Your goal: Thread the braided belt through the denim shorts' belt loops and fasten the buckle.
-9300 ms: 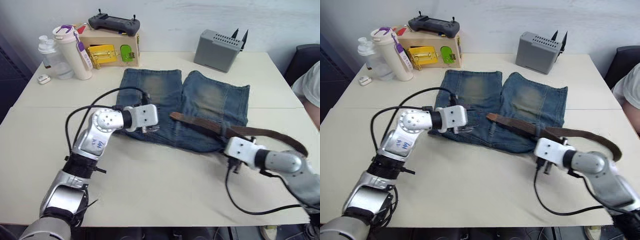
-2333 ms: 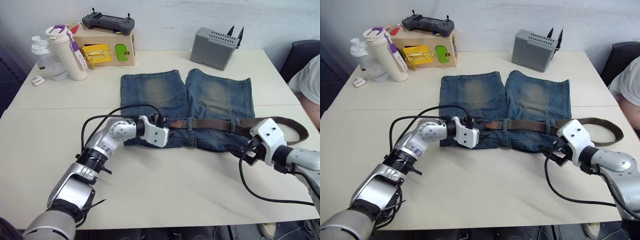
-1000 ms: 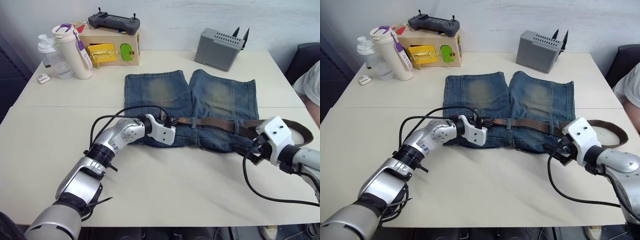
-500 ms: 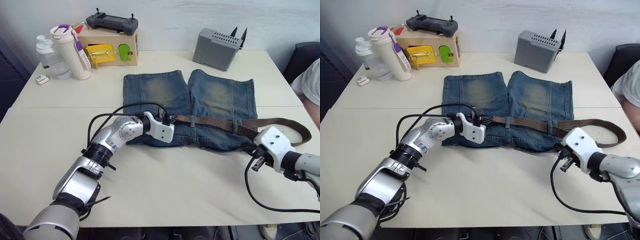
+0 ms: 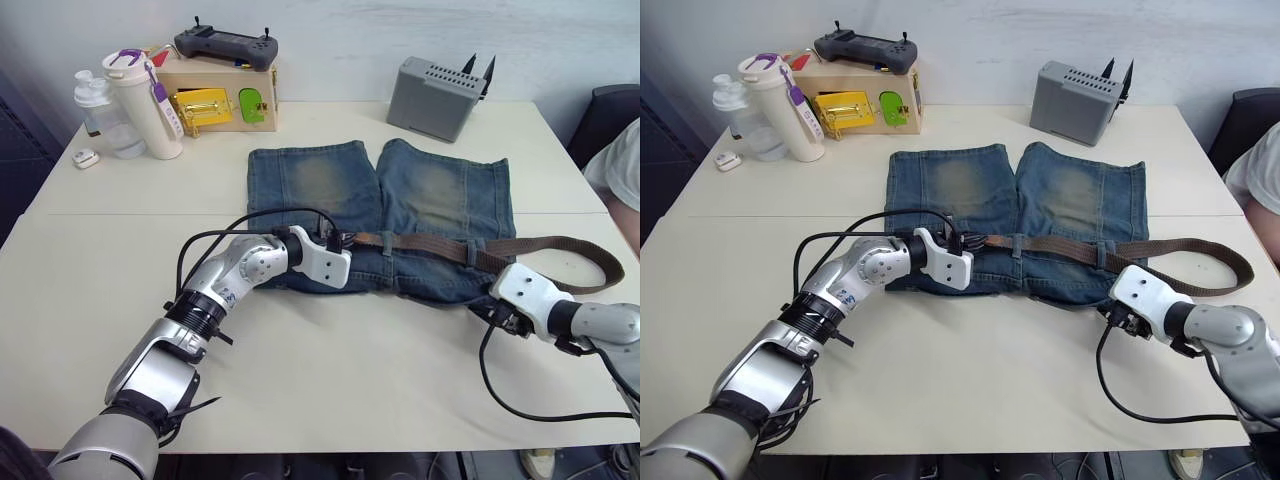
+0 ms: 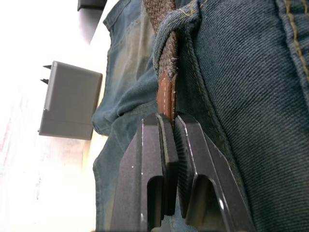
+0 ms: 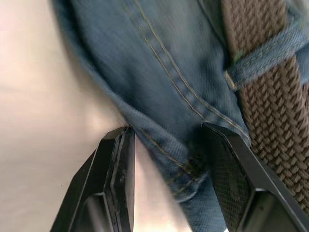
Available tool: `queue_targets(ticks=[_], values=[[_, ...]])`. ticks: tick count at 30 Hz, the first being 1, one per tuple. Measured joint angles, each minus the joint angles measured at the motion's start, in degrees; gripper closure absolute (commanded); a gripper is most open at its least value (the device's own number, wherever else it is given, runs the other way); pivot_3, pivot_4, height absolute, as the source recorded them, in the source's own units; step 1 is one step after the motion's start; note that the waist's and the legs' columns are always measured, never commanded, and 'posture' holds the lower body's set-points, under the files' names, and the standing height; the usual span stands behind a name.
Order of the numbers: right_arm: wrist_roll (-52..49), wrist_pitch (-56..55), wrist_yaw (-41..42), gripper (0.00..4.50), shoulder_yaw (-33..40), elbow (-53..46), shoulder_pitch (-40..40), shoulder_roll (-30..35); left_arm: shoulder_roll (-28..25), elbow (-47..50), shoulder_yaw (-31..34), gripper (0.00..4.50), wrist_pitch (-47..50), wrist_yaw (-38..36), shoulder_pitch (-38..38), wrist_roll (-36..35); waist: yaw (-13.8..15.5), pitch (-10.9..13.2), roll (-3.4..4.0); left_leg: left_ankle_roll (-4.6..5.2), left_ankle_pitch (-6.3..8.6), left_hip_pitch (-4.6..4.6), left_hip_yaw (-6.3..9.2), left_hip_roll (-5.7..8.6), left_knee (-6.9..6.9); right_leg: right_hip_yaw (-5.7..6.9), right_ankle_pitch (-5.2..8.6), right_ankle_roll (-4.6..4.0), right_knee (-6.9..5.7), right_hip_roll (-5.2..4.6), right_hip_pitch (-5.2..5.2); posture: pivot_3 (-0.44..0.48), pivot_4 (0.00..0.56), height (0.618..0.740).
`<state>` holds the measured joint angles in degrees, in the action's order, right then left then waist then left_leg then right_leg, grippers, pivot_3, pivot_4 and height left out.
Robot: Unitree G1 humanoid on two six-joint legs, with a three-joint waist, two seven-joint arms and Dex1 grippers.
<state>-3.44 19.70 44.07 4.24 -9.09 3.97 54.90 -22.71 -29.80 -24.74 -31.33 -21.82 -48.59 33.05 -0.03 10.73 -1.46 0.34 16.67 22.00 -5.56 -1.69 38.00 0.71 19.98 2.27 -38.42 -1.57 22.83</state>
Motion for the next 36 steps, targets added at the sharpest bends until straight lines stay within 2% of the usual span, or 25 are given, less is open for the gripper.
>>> queue_targets(ticks=[1,3,8,15,26,31,33,34,35,36], values=[[0.31,-0.67,-0.15,3.96,0.00,0.61,0.03,-0.01,-0.05,0.21,0.05,4.50,0.25,-0.48,0.00,-0.41,0.01,0.00,0.00,0.00,0.00,0.00,0.00,0.00,0.00,0.01,0.00,0.00,-0.01,0.01,0.00,0.000,0.150,0.736],[0.71,-1.93,-0.19,4.44,0.10,0.77,-0.32,-0.01,-0.77,1.23,0.33,4.50,0.95,-1.68,0.00,-1.52,0.00,0.00,0.00,0.00,0.00,0.00,0.00,-0.01,0.00,0.01,0.01,-0.01,-0.02,0.01,0.00,0.000,0.150,0.736],[0.73,-4.77,-0.17,4.44,2.29,1.52,-3.45,0.07,-5.22,6.42,2.22,4.50,2.36,-4.99,0.82,-2.65,0.02,-0.02,0.03,0.00,0.00,-0.01,-0.01,0.00,0.00,0.00,0.01,-0.01,-0.04,-0.01,0.00,0.000,0.150,0.736],[1.47,-7.68,-0.23,4.44,5.76,8.07,-4.59,2.55,-10.12,13.01,4.54,4.50,6.10,-10.38,7.18,-5.90,0.66,-0.05,0.08,0.03,0.02,0.00,-0.01,0.01,0.07,0.01,0.01,-0.01,-0.07,-0.05,-0.01,0.000,0.150,0.736],[2.06,-10.23,0.36,4.44,5.60,13.76,-0.64,2.75,-8.48,21.65,6.12,4.50,17.25,-14.20,12.15,-7.18,0.91,-0.05,0.10,0.05,0.03,-0.01,-0.04,0.00,0.11,-0.03,0.01,-0.01,-0.13,-0.02,-0.01,0.000,0.150,0.736],[2.21,-11.59,0.83,4.44,5.63,16.21,0.31,2.92,-7.48,23.43,7.15,4.50,23.65,-17.42,14.11,-10.84,1.04,-0.07,0.12,0.05,0.03,-0.01,-0.04,0.00,0.12,-0.04,0.01,-0.01,-0.13,-0.03,-0.01,0.000,0.150,0.736],[2.20,-11.73,0.84,4.50,5.63,16.35,0.39,2.92,-6.42,23.86,7.72,3.67,25.28,-17.93,14.43,-12.23,1.13,-0.07,0.12,0.06,0.03,0.00,-0.04,0.00,0.12,-0.04,0.01,-0.01,-0.13,-0.04,-0.01,0.000,0.150,0.736],[2.20,-11.78,0.86,4.50,5.63,16.36,0.45,2.92,-5.87,24.25,7.88,3.59,26.16,-18.29,14.53,-12.99,1.18,-0.07,0.12,0.07,0.04,0.00,-0.04,0.00,0.15,-0.04,0.01,-0.01,-0.12,-0.03,-0.01,0.000,0.150,0.736],[2.19,-11.80,0.87,4.50,5.63,16.40,0.65,2.92,-4.89,24.89,7.95,3.17,27.32,-18.93,14.56,-14.17,1.22,-0.07,0.12,0.06,0.04,0.00,-0.04,0.01,0.15,-0.04,0.01,-0.01,-0.13,-0.04,-0.01,0.000,0.150,0.736],[2.19,-11.89,0.87,4.50,5.63,16.40,0.81,2.92,-4.23,25.25,7.96,2.94,28.05,-19.21,14.56,-15.02,1.23,-0.07,0.12,0.07,0.04,0.00,-0.04,0.01,0.16,-0.04,0.01,-0.01,-0.13,-0.04,-0.01,0.000,0.150,0.736]])
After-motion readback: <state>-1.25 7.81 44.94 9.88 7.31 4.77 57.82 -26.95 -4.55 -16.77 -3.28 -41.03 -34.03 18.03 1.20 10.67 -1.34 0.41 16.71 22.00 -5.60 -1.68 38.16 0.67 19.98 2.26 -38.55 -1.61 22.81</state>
